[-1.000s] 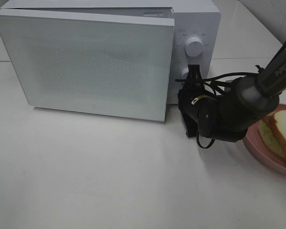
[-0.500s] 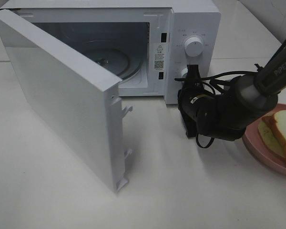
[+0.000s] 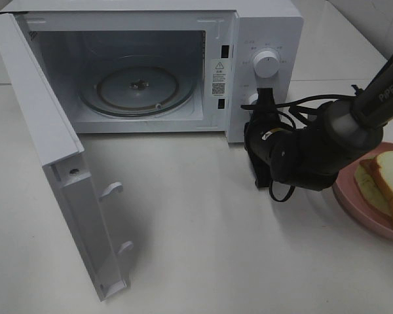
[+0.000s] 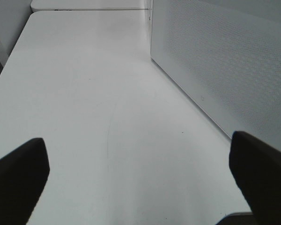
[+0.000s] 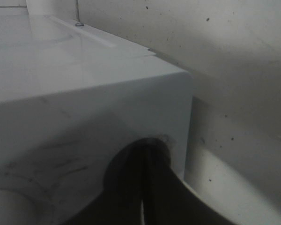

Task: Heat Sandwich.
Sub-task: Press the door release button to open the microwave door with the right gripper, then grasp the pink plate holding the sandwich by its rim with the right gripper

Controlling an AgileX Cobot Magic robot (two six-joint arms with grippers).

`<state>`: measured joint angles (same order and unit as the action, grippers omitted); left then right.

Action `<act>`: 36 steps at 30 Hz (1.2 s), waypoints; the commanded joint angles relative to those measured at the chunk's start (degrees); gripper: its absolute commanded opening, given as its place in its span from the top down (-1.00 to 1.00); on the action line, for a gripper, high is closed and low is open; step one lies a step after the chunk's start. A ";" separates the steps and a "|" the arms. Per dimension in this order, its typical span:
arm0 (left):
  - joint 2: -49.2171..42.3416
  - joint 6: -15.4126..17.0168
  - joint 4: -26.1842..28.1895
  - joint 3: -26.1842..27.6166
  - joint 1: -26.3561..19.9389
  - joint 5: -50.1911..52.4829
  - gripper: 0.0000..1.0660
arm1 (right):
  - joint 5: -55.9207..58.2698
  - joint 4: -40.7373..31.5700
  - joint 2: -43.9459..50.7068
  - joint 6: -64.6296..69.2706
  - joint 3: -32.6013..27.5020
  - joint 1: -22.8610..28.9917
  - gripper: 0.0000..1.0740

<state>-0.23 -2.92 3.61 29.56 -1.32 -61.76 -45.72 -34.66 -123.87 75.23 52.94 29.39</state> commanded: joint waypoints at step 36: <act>-1.15 0.17 -0.11 0.00 -0.17 0.57 -0.88 | 24.52 18.28 17.13 -3.72 -8.71 -1.89 0.97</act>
<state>-0.23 -2.92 3.61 29.56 -1.32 -61.76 -22.46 -18.33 -107.60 72.71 44.40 27.85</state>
